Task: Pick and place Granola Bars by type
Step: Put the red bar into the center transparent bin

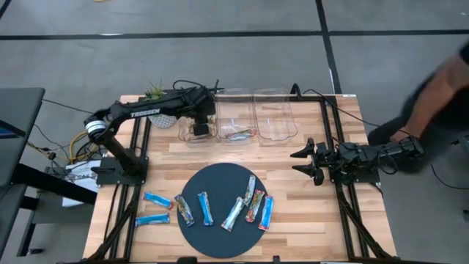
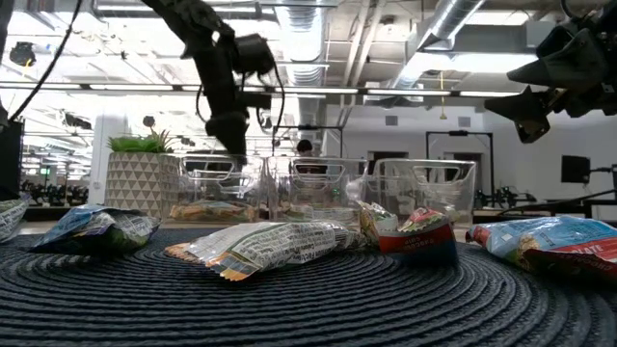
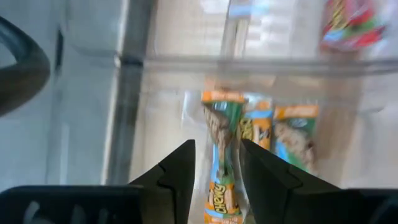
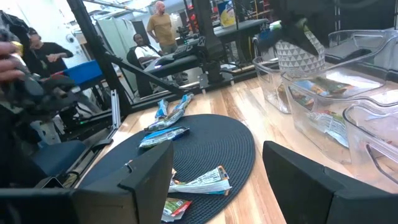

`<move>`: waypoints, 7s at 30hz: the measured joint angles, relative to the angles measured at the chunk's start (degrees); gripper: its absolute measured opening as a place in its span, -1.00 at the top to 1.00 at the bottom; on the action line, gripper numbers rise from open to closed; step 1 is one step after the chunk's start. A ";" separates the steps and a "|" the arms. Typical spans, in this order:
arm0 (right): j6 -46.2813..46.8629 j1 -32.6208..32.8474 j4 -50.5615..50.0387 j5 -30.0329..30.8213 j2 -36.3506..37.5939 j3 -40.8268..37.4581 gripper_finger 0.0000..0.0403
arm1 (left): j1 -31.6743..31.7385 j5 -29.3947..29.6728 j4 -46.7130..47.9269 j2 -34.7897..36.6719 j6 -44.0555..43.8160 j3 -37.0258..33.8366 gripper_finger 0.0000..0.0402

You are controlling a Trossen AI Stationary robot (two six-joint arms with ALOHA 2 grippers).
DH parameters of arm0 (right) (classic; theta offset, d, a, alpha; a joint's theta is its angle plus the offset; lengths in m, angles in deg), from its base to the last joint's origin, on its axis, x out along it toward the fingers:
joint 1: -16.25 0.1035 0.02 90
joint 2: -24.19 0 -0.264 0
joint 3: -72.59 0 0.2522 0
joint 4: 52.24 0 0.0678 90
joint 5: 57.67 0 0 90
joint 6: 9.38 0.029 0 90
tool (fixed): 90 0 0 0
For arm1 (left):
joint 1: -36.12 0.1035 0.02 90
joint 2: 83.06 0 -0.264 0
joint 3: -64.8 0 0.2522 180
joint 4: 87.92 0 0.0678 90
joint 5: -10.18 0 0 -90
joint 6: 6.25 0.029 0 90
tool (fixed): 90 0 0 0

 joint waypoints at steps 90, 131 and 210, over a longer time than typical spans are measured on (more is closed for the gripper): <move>0.00 0.00 -0.03 -0.02 -0.01 -0.01 -0.21 | -60.02 -24.24 33.29 11.23 -52.50 -5.25 0.41; 0.00 0.01 -0.02 -0.02 -0.02 -0.02 -0.21 | -60.91 -25.75 12.48 11.34 -57.06 -29.63 -0.19; 0.02 0.01 0.00 -0.02 -0.02 0.00 -0.21 | -53.71 -7.02 -4.43 31.99 -76.65 -33.98 0.64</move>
